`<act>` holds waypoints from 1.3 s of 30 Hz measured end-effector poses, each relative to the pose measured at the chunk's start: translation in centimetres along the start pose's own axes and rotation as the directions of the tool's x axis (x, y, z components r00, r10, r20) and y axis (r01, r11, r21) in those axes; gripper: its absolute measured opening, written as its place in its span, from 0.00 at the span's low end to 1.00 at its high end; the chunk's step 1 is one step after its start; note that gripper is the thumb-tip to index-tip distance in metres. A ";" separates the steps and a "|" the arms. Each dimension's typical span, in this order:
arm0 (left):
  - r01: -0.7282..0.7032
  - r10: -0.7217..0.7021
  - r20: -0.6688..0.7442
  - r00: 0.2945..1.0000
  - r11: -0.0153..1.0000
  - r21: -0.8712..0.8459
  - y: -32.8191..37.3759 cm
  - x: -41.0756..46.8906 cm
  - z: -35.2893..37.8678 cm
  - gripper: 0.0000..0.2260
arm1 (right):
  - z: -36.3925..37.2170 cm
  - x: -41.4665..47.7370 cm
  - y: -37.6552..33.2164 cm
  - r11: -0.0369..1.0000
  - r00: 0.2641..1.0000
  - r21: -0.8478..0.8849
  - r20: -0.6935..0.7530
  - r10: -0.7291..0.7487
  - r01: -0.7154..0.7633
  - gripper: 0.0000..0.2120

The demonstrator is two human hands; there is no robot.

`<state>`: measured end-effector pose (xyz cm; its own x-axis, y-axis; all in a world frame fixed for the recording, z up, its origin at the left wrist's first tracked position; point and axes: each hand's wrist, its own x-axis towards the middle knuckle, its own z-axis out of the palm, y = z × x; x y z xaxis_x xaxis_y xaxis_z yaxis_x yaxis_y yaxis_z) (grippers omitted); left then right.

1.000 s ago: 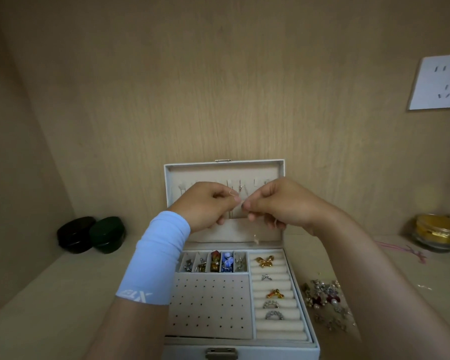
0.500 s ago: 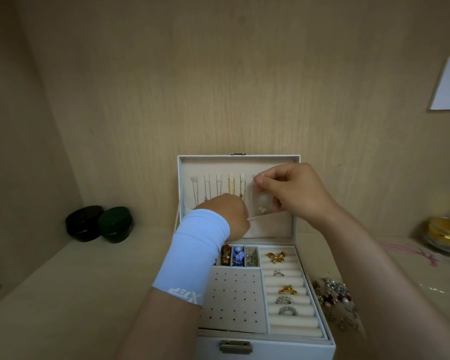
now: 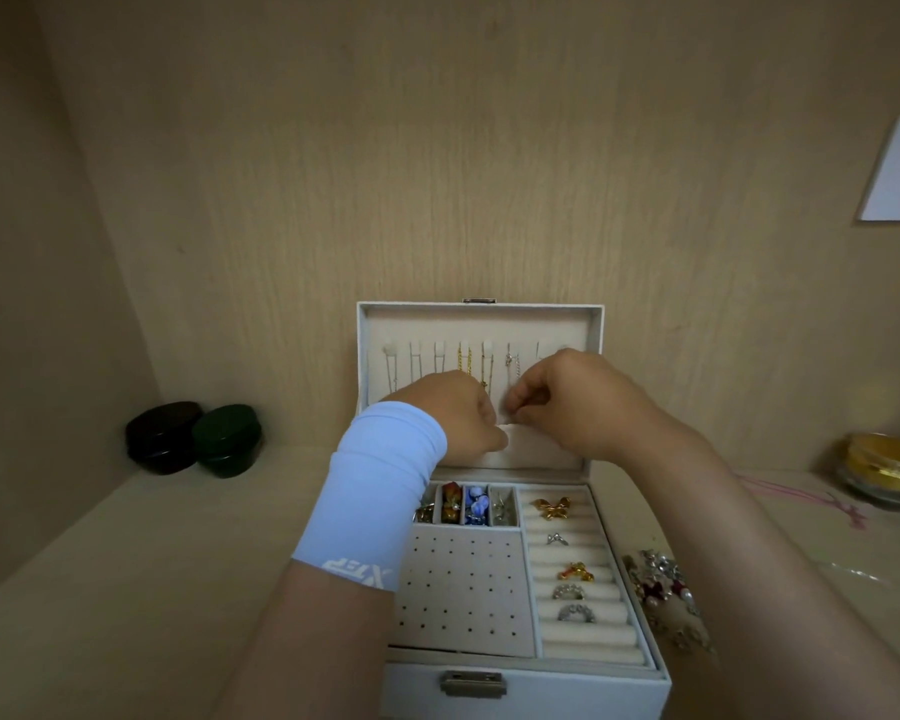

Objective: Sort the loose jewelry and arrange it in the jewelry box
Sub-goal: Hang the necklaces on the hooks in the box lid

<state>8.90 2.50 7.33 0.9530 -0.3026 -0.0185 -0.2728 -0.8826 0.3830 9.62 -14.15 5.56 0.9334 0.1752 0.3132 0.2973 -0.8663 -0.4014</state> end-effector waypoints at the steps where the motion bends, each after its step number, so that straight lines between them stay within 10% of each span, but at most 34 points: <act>1: -0.002 0.002 -0.007 1.000 1.000 -0.006 0.0 0.0 0.0 0.14 | 0.0 -0.1 0.0 1.000 1.000 -0.008 0.020 0.002 -0.002 0.07; 11: -0.204 0.184 -0.141 0.973 0.969 -0.141 2.4 -0.2 1.1 0.08 | -6.2 -3.5 3.6 0.988 0.999 0.148 -0.027 0.044 -0.040 0.05; 21: -0.435 0.440 -0.016 0.898 0.882 -0.179 12.0 0.9 7.9 0.06 | -11.1 -10.3 15.6 0.913 0.846 -0.160 0.343 0.409 -0.376 0.05; 39: -0.347 0.325 0.126 0.938 0.898 0.271 21.7 6.3 18.4 0.09 | -8.5 -11.3 23.0 0.776 0.646 -0.281 0.434 0.628 -0.565 0.12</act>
<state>6.52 -25.21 -1.50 0.7883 -0.6152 -0.0090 -0.6115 -0.7849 0.1003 4.22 -40.03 0.12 0.8768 -0.2275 -0.4236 -0.3531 -0.9026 -0.2461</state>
